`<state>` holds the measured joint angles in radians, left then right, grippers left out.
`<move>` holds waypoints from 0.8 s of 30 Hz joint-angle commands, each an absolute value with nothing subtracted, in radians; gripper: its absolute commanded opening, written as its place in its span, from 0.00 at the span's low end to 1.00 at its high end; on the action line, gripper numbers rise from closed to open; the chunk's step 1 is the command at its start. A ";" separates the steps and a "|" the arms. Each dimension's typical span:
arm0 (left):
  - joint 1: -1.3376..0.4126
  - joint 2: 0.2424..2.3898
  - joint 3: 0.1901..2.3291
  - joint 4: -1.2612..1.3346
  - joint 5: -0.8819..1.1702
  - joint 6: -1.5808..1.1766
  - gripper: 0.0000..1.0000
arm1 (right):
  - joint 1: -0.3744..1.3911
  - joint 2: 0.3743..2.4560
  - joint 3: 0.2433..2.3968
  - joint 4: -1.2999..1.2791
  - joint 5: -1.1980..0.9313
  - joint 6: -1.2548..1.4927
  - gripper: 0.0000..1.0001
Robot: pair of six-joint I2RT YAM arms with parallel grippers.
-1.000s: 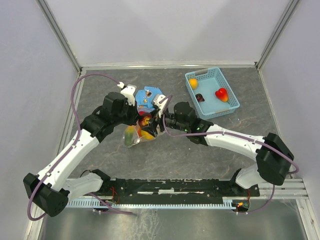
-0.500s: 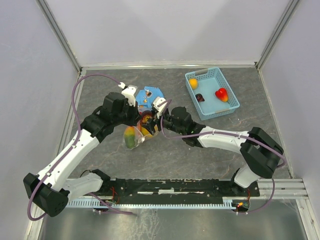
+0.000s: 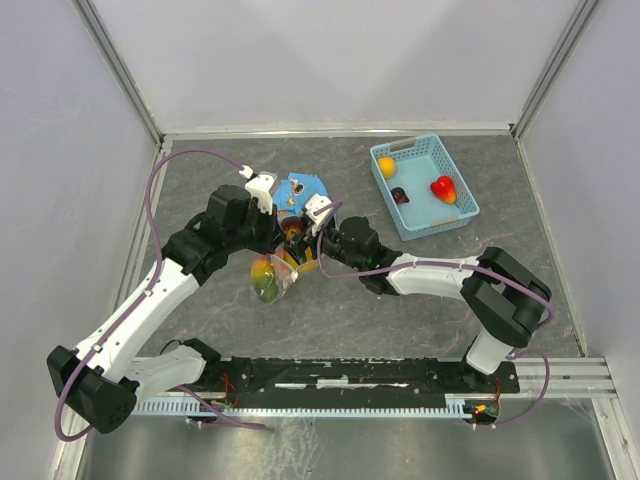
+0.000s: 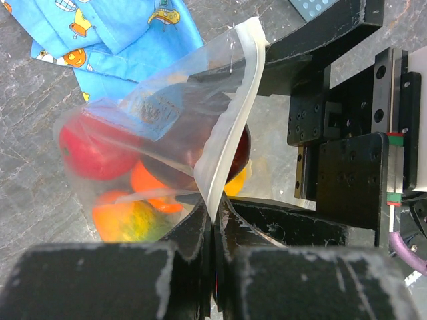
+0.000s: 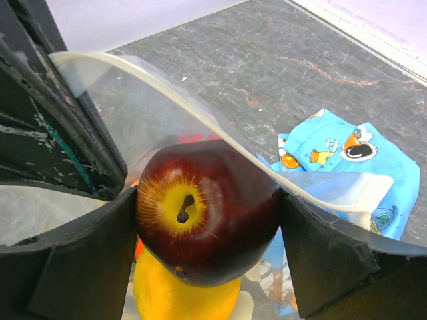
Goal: Place the food in the zip-top bag and seal the zipper
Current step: Place the fake fruit in the zipper food storage bag.
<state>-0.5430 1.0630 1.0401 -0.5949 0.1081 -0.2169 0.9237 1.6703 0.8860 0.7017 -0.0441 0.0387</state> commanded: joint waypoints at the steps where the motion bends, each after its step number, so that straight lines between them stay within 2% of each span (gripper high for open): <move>1: -0.545 1.039 1.045 -0.536 0.125 -0.181 0.03 | 0.928 1.666 0.919 0.743 -0.041 0.042 0.76; 7: -0.545 1.043 1.045 -0.539 0.102 -0.183 0.03 | 0.927 1.627 0.909 0.717 -0.068 0.054 0.90; 14: -0.545 1.048 1.045 -0.541 0.082 -0.185 0.03 | 0.927 1.555 0.914 0.628 -0.113 0.057 0.99; 24: -0.545 1.051 1.046 -0.545 0.061 -0.187 0.03 | 0.928 1.410 0.892 0.453 -0.067 0.029 0.99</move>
